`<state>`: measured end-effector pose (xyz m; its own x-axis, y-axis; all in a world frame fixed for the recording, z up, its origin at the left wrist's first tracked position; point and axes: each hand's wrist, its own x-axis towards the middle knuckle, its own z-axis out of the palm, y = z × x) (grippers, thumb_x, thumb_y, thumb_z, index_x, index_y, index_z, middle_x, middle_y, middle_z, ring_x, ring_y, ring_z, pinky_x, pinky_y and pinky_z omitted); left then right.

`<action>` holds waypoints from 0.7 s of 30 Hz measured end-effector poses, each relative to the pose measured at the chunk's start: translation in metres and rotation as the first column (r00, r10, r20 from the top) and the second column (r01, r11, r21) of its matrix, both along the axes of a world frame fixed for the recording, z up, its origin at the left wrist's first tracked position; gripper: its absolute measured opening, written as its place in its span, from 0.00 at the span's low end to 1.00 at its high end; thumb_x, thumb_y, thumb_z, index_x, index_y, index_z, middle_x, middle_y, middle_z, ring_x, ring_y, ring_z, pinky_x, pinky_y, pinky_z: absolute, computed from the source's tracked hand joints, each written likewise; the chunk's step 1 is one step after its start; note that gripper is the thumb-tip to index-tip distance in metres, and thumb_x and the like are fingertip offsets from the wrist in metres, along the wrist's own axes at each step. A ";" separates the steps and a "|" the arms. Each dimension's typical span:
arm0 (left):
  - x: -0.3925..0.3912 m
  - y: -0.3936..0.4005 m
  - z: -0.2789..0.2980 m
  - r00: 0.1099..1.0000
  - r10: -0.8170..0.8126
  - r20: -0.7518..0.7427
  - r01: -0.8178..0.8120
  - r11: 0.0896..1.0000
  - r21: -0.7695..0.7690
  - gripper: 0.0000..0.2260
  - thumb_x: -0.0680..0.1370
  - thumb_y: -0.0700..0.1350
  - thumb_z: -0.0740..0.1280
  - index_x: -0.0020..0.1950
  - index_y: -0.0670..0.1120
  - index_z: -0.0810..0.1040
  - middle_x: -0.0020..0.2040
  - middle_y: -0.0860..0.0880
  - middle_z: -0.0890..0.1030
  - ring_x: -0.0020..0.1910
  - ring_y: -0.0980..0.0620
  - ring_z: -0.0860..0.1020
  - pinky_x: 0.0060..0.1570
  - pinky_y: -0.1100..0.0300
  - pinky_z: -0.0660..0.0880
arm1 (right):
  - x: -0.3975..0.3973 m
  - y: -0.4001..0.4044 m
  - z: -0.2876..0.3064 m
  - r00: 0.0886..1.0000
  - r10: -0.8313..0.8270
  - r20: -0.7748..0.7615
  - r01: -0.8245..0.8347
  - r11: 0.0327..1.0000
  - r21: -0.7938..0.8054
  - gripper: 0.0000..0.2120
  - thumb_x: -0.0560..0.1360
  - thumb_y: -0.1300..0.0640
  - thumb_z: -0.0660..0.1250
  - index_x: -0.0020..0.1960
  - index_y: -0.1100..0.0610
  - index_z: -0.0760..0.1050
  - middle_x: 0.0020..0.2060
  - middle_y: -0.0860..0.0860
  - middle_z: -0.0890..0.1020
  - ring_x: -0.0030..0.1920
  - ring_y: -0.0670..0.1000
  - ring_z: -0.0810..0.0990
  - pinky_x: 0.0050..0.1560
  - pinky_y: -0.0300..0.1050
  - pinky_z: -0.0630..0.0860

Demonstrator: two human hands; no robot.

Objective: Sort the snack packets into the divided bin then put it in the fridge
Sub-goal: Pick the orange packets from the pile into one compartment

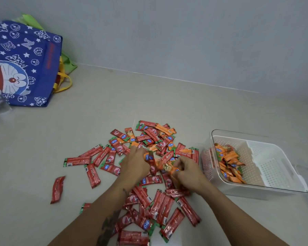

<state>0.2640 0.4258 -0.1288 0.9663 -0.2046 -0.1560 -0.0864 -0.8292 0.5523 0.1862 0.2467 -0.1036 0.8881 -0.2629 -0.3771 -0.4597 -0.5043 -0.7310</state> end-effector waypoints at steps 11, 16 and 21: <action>0.013 -0.010 0.021 0.996 0.049 0.081 -0.038 0.991 -0.126 0.06 0.75 0.47 0.62 0.44 0.48 0.66 0.39 0.50 0.72 0.39 0.50 0.71 0.34 0.55 0.68 | 0.032 -0.003 0.005 0.958 -0.271 0.090 0.277 0.959 -0.058 0.06 0.76 0.66 0.59 0.47 0.56 0.70 0.41 0.52 0.78 0.40 0.51 0.75 0.36 0.47 0.72; 0.014 -0.035 0.024 0.989 -0.139 0.041 0.144 0.975 -0.170 0.06 0.76 0.44 0.63 0.52 0.51 0.70 0.39 0.49 0.76 0.36 0.48 0.74 0.33 0.54 0.69 | 0.039 -0.006 -0.007 0.959 -0.282 0.036 0.283 0.934 -0.219 0.08 0.74 0.62 0.62 0.53 0.56 0.72 0.46 0.51 0.79 0.48 0.54 0.78 0.43 0.48 0.73; 0.004 -0.056 0.012 0.879 -0.475 0.041 0.473 0.879 0.058 0.15 0.75 0.47 0.67 0.61 0.54 0.74 0.55 0.49 0.80 0.53 0.44 0.77 0.47 0.52 0.75 | 0.024 -0.006 -0.010 0.948 -0.319 0.011 0.314 0.926 -0.208 0.06 0.71 0.56 0.59 0.43 0.56 0.74 0.39 0.52 0.79 0.42 0.58 0.77 0.40 0.48 0.71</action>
